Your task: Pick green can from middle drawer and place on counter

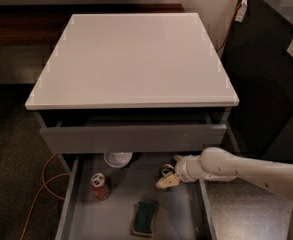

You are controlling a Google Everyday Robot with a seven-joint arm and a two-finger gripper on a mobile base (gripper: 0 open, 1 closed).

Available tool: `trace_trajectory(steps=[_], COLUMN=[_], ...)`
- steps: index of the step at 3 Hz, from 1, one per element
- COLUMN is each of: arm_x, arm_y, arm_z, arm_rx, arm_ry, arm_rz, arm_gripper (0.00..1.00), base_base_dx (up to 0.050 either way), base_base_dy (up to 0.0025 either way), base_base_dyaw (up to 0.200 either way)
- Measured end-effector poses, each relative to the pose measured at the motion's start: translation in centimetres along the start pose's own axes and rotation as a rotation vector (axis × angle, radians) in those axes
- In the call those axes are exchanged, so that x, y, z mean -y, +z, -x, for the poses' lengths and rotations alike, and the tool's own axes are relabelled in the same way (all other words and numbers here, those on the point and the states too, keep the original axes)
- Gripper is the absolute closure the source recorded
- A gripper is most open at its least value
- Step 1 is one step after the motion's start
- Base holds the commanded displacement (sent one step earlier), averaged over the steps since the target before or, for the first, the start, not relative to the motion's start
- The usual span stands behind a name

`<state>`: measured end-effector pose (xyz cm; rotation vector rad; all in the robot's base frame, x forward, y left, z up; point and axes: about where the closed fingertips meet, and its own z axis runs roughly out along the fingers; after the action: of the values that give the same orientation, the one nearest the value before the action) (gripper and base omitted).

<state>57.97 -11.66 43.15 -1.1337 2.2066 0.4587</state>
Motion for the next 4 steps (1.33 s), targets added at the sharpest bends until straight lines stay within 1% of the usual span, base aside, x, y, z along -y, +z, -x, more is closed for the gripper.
trace_trajectory(steps=[1, 2, 3, 4], arm_x=[-0.6, -2.7, -5.5, -9.1], arm_y=[0.1, -0.7, -2.4, -5.1], arm_z=[0.1, 0.9, 2.5, 4.3], arm_rx=[-0.011, -0.012, 0.016, 0.057], arm_ry=[-0.007, -0.045, -0.106, -0.174], arm_rz=[0.004, 0.019, 0.047, 0.090], arm_gripper=[0.41, 0.71, 0.96, 1.00], base_base_dx=[0.000, 0.000, 0.000, 0.000], base_base_dy=[0.00000, 0.00000, 0.00000, 0.00000], base_base_dyaw=[0.000, 0.000, 0.000, 0.000])
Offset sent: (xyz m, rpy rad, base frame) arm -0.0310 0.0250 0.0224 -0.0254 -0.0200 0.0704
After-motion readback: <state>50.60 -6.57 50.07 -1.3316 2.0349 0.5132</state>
